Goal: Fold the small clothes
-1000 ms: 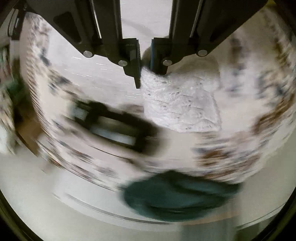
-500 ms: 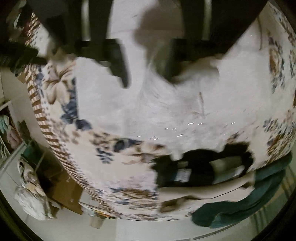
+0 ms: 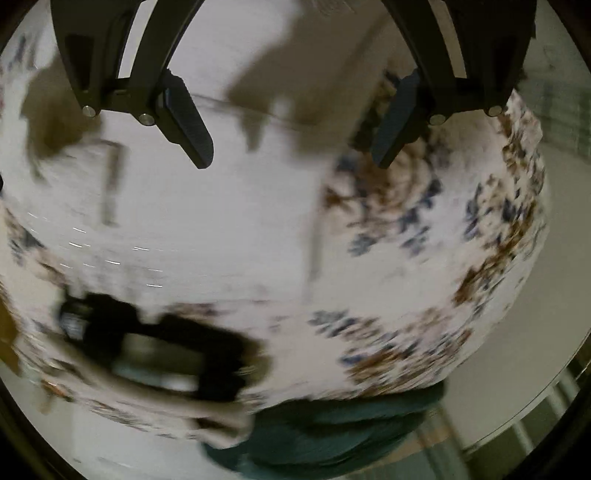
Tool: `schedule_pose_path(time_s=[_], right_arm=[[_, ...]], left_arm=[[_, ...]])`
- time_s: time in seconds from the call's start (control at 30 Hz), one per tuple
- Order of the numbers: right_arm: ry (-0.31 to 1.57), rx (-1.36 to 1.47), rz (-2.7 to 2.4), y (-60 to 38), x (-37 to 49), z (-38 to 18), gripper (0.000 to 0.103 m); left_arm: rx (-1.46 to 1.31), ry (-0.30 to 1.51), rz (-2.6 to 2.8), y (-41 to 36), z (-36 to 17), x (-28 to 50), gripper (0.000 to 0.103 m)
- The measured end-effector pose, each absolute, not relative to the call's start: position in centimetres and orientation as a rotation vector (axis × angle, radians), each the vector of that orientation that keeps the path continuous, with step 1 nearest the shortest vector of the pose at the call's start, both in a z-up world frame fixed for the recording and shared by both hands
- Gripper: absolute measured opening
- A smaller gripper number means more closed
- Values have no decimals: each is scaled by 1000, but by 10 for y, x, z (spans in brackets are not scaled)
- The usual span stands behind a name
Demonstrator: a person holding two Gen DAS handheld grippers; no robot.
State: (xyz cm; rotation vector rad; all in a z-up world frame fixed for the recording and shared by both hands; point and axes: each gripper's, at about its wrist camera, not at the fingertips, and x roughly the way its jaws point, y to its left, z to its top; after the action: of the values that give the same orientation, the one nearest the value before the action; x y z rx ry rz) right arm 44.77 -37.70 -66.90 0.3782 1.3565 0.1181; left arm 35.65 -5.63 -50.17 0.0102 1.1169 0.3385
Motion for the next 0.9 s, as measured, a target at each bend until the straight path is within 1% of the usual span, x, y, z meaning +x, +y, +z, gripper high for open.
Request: schedule_pose_path(time_s=[0.1,0.17,0.2,0.23,0.27,0.3,0.37,0.43,0.5,0.57,0.6,0.63,0.7,0.8,0.9], right_arm=[[1368,74,152,-302,462,-693,92],[1353,-108,121,-271,466,-708,90],[1337,-163,77,-267,466,-711,81],[1327,-164,30,-272,465,-711,55],[1326,-123,-45,-287,462,-709,43],[1334,-46,-129,-311,457,-706,38],[1359,64,-299,-365,438,-702,38],[1429,123,-404,-408,416,-705,38],[1486,243,-473,-444,394,-704,39],[1472,342,-494,-463,378,-690,41],[1433,390,-464,-465,374,-677,47],[1391,409,-414,-458,374,-665,58],[1355,348,-296,-428,388,-649,69],[1350,170,-78,-351,417,-655,75],[1337,-62,2,-284,438,-682,75]], left_arm=[[30,1135,390,-34,-521,374,87],[61,1141,401,-24,-531,385,87],[72,1146,403,-21,-535,390,87],[78,1153,398,-16,-538,395,87],[83,1160,395,-12,-542,399,87],[88,1165,394,-8,-544,402,87],[85,1172,383,-1,-548,405,88],[78,1185,374,4,-552,405,88],[66,1193,366,7,-554,405,88],[52,1200,358,9,-556,404,88],[48,1204,353,9,-557,403,88],[48,1208,351,9,-559,403,88],[52,1211,343,8,-561,403,88],[70,1210,334,7,-562,404,88],[93,1203,324,5,-563,404,88]])
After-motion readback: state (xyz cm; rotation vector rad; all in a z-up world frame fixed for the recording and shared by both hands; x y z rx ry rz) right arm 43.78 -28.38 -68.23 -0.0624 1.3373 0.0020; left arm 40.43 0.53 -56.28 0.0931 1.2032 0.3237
